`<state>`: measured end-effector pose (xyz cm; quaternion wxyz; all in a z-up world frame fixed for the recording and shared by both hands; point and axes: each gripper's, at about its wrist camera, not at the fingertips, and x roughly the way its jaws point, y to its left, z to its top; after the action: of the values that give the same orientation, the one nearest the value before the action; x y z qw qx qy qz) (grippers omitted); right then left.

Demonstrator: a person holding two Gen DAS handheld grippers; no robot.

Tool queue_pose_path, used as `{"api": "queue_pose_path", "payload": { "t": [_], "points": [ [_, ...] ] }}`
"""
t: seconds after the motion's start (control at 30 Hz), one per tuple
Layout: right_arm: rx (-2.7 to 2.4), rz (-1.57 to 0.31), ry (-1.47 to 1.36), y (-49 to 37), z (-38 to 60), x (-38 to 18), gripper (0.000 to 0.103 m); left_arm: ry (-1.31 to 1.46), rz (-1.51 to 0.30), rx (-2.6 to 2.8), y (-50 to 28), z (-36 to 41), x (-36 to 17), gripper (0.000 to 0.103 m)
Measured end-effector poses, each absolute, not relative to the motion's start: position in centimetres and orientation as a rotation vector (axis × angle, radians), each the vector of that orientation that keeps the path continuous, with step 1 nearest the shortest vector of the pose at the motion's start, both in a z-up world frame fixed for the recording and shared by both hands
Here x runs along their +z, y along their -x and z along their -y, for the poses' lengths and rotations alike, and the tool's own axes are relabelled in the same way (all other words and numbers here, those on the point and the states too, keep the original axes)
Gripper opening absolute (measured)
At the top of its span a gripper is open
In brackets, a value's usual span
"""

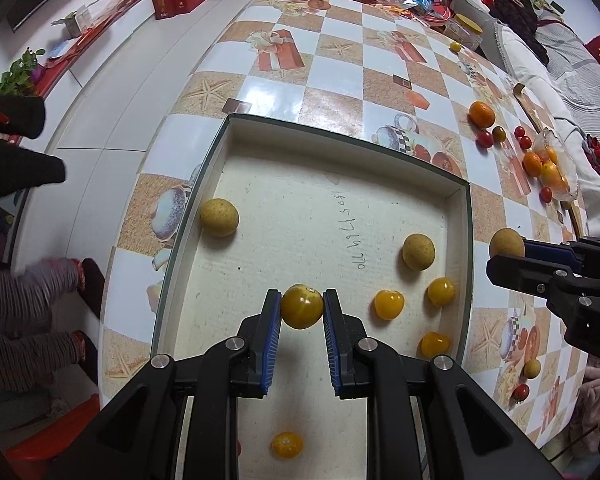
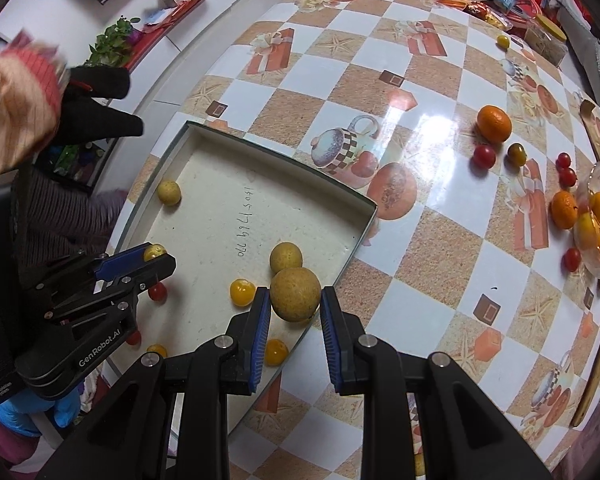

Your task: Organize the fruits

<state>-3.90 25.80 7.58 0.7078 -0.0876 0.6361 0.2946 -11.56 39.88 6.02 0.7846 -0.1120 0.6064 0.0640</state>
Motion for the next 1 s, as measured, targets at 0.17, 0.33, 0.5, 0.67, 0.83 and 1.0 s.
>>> {"api": "queue_pose_path", "payload": {
  "t": [0.17,0.33,0.5,0.67,0.83,1.0],
  "points": [
    [0.651,-1.424,0.189,2.9,-26.5,6.8,0.027,0.226,-1.316,0.148,10.5,-40.2,5.4,0.022],
    [0.626,-1.449,0.16,1.3,-27.3,5.3,0.027,0.206,-1.336,0.171,9.6,-40.3,4.2,0.022],
    [0.616,-1.463,0.151,0.2,-28.4,4.1,0.027,0.182,-1.342,0.196,9.1,-40.3,3.4,0.022],
    [0.611,-1.477,0.164,-0.5,-29.5,2.7,0.028,0.155,-1.354,0.229,9.0,-40.4,2.8,0.023],
    [0.605,-1.498,0.193,-0.7,-30.3,1.3,0.028,0.155,-1.369,0.234,9.1,-40.6,2.2,0.036],
    [0.619,-1.501,0.21,-0.6,-30.8,1.0,0.052,0.142,-1.329,0.264,9.6,-40.7,2.9,0.072]
  ]
}}
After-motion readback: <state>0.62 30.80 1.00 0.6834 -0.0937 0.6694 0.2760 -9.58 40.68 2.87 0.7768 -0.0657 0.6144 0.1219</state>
